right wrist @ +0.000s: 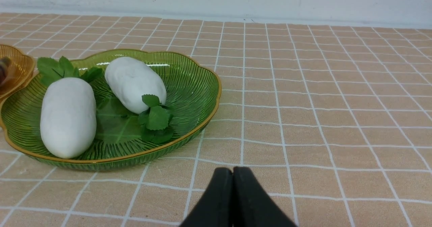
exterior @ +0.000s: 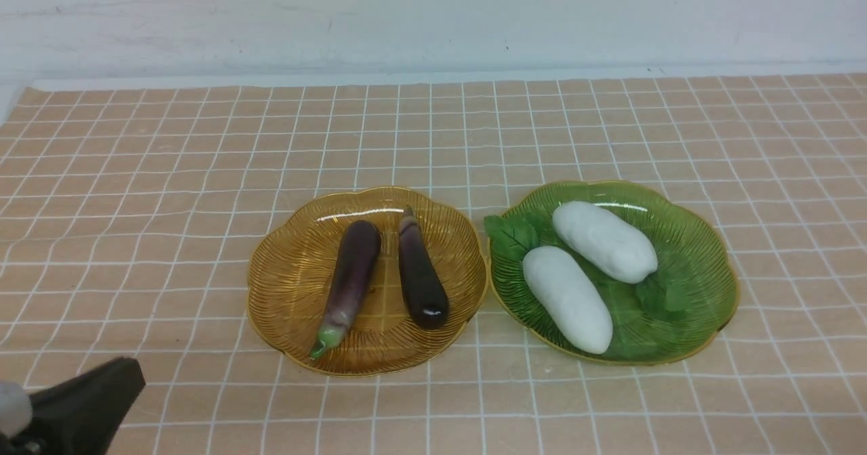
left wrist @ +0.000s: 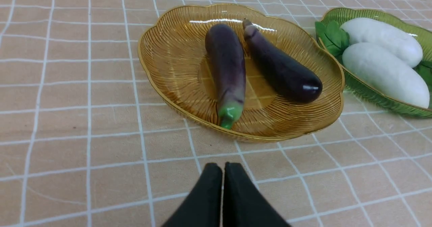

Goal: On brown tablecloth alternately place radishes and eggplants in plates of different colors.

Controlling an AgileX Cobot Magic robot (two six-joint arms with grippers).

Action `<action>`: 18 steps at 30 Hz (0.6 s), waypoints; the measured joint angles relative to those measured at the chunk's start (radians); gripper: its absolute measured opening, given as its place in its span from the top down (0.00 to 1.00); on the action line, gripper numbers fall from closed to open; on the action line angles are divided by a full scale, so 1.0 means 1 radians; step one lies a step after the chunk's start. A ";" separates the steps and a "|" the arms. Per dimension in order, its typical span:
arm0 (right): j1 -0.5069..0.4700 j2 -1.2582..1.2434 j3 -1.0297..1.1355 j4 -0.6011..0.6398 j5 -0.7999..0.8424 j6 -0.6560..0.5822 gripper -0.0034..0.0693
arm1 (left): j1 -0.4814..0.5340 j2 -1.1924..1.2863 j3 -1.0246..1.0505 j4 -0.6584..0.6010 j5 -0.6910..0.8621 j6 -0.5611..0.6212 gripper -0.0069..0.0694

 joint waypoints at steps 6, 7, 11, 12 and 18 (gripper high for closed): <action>0.000 0.000 0.000 0.000 0.000 0.000 0.97 | 0.052 -0.126 0.056 0.070 0.002 0.088 0.91; 0.000 0.000 0.000 0.000 0.000 0.000 0.97 | 0.080 -0.161 0.074 0.076 0.004 0.090 0.91; 0.000 0.000 0.000 0.000 0.000 0.000 0.97 | 0.232 -0.343 0.149 0.085 0.047 0.093 0.91; 0.000 0.000 0.000 0.000 0.000 0.000 0.97 | 0.259 -0.358 0.155 0.085 0.060 0.093 0.91; 0.000 0.000 0.000 0.000 0.001 0.000 0.97 | 0.309 -0.375 0.158 0.081 0.152 0.115 0.91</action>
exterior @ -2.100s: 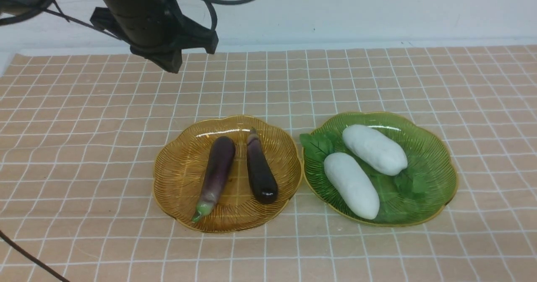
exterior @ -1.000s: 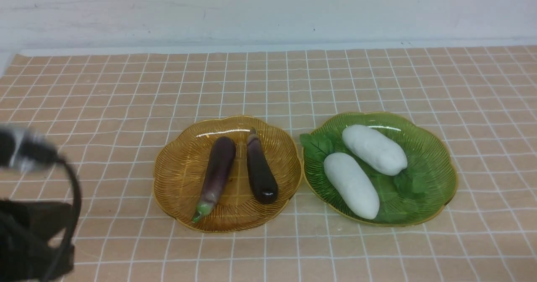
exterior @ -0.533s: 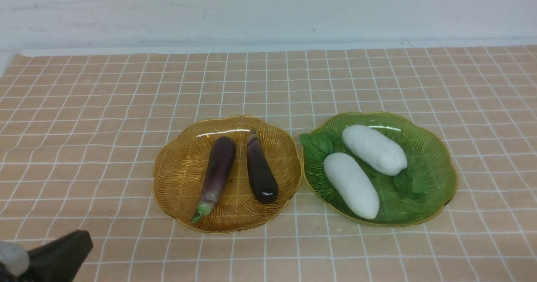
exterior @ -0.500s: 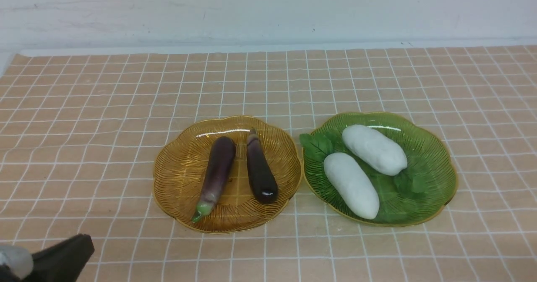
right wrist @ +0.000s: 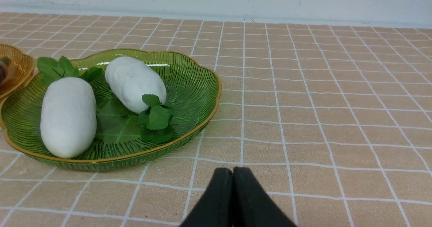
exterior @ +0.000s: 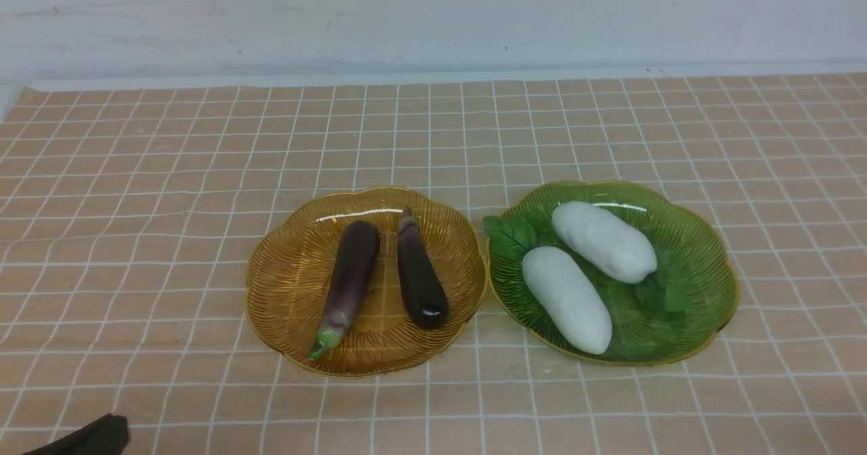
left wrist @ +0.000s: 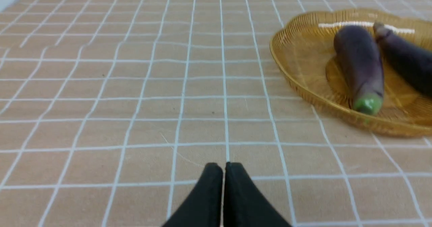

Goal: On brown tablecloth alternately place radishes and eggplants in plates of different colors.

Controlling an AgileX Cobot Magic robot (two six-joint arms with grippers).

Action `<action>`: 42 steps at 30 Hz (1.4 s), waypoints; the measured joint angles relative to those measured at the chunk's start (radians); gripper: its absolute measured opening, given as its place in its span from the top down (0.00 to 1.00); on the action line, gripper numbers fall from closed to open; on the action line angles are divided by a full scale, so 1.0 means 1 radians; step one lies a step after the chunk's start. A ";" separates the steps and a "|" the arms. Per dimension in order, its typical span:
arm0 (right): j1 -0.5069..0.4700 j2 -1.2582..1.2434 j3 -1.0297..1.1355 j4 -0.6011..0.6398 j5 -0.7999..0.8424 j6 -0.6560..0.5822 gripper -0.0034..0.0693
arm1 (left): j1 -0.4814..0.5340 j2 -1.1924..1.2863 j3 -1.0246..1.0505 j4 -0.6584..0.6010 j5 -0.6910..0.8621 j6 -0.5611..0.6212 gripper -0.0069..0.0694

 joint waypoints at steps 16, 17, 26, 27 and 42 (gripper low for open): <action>0.000 0.000 0.000 0.000 0.000 0.000 0.97 | -0.083 0.000 0.000 -0.001 0.003 0.022 0.91; 0.000 0.000 0.000 0.000 0.000 0.000 0.97 | -0.083 0.000 0.000 -0.001 0.003 0.022 0.91; 0.000 0.000 0.000 0.000 0.000 0.000 0.97 | -0.083 0.000 0.000 -0.001 0.003 0.022 0.91; 0.000 0.000 0.000 0.000 0.000 0.000 0.97 | -0.083 0.000 0.000 -0.001 0.003 0.022 0.91; 0.000 0.000 0.000 0.000 0.000 0.000 0.97 | -0.083 0.000 0.000 -0.001 0.003 0.022 0.91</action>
